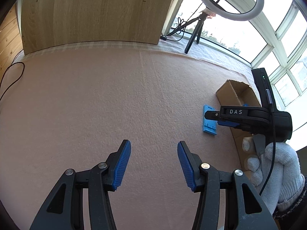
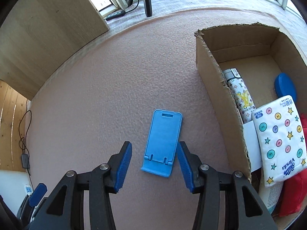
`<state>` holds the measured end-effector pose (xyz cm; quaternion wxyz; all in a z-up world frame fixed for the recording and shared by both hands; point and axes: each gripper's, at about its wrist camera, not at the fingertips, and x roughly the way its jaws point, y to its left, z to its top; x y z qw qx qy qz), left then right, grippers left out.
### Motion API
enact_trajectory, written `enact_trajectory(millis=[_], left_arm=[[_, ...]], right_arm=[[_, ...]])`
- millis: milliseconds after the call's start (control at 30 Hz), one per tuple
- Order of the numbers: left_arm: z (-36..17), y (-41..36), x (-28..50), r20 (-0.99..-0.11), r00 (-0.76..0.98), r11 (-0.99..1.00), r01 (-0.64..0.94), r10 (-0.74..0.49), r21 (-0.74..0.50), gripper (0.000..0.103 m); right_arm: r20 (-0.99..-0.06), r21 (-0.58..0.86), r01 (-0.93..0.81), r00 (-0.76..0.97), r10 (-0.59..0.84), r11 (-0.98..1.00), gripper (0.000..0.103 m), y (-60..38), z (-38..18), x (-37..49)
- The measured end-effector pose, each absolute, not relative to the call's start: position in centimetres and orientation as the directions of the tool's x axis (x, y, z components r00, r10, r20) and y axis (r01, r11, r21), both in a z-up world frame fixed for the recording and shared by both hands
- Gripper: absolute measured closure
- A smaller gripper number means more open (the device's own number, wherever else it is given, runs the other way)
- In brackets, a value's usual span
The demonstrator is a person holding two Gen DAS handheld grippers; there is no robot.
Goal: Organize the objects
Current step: 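Move the right gripper to the blue phone stand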
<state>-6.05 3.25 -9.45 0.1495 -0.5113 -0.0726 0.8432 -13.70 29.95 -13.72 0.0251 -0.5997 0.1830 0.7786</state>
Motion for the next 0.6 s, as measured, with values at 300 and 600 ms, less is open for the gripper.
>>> enact_trajectory(millis=[300,600], left_arm=[[-9.5,3.2,-6.0,-0.841,-0.429,-0.943,-0.182,0.331,-0.278,0.049],[-10.0,3.2,-6.1,-0.847,-0.415,-0.942,-0.177,0.333,-0.284,0.049]], right_arm=[[-0.946,0.245,-0.268,-0.278,-0.169,-0.932,0.057,29.6,-14.6,-15.0],[-0.95,0.209,-0.112,-0.261,-0.174,-0.971,0.059,26.6,-14.3,-14.5]])
